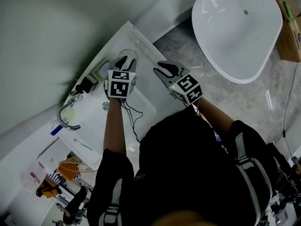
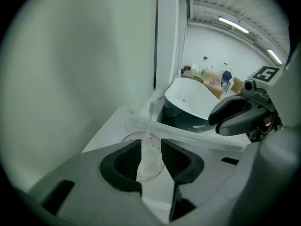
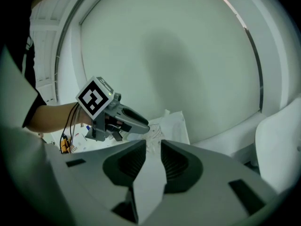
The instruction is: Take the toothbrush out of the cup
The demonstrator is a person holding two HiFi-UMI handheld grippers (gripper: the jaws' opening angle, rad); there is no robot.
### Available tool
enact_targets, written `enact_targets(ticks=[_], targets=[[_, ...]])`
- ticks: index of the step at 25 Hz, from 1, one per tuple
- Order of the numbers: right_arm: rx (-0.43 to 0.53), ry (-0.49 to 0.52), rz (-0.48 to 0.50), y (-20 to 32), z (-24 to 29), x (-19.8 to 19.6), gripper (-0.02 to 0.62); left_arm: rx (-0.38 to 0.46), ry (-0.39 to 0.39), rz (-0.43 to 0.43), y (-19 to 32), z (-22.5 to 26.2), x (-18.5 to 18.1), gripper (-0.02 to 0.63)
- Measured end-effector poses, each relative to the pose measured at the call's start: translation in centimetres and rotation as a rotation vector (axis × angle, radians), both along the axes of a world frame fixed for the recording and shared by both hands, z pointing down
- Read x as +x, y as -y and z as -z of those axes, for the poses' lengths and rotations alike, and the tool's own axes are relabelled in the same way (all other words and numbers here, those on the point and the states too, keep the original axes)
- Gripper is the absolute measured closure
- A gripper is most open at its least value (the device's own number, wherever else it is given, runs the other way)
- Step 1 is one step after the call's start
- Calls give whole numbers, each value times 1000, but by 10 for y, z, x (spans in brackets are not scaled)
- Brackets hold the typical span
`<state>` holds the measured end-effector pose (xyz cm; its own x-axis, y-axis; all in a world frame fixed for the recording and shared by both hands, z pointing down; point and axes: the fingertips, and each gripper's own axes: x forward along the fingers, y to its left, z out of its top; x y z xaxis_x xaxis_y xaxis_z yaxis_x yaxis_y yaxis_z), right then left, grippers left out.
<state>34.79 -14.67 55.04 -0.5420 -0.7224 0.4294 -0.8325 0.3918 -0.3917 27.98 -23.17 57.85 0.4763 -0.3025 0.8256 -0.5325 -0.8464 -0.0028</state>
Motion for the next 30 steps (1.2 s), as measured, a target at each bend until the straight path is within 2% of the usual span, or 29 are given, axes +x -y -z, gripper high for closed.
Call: enact_targets(ticks=[4,8,18,23,30], targets=[[-1,2,-8,9,-5,2,489,-22,78,-75,6,-18,5,460],[-3,3,-18,13,-8,2,489,-52,108,-128,7,-29,11,453],[-26,-5,-23,6,-13,3,489,-66,172,-181,13,-40,7,451],[-24,-2,-37,8,-13,3,489,-80,185,-171,15,-48,5,449],[-37,-4,-38,5,-18,6,491,-18,263,-197,18,-58,3,467]])
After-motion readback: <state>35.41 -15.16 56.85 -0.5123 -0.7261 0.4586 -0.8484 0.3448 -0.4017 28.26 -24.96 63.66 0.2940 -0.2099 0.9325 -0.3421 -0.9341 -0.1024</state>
